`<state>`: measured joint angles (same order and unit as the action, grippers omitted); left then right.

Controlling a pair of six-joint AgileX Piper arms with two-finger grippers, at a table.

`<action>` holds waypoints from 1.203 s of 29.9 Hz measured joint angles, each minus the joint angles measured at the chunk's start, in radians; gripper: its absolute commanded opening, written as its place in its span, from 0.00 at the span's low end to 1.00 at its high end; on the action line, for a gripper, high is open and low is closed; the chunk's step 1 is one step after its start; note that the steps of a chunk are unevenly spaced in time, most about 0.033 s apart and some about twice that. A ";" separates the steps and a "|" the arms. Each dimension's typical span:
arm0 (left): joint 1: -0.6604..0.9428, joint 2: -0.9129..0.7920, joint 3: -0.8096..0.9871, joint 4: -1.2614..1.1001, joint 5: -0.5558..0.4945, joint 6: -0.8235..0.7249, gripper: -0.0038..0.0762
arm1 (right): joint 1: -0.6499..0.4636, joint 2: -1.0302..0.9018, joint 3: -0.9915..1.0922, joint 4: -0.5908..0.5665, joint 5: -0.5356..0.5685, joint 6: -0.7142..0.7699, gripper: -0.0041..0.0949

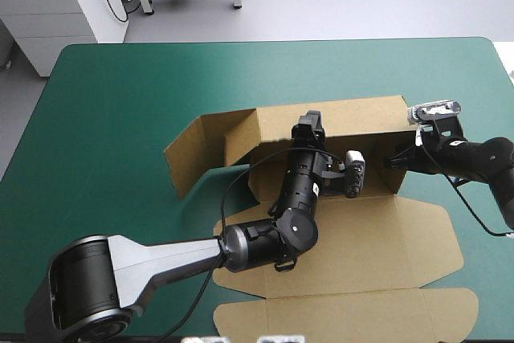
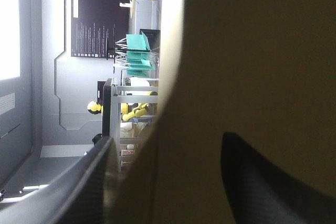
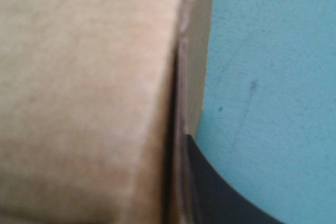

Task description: Fold the box

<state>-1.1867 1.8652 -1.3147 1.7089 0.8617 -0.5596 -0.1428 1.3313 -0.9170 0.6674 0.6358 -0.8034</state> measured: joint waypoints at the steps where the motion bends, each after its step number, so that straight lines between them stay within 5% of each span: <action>1: -0.015 0.000 0.001 -0.004 0.009 0.000 0.58 | 0.000 0.000 0.000 0.000 0.001 0.008 0.07; 11: -0.151 0.000 0.002 -0.009 0.120 -0.008 0.41 | 0.000 0.000 0.000 0.001 0.012 0.031 0.07; 18: -0.217 -0.004 0.002 -0.012 0.190 -0.008 0.04 | 0.000 0.000 0.000 0.001 0.013 0.039 0.07; 36: -0.215 -0.238 -0.111 -0.176 0.169 -0.001 0.05 | 0.000 0.000 0.000 0.000 0.018 0.062 0.07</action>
<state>-1.4017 1.6272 -1.4256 1.5326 1.0311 -0.5605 -0.1428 1.3313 -0.9170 0.6675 0.6537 -0.7418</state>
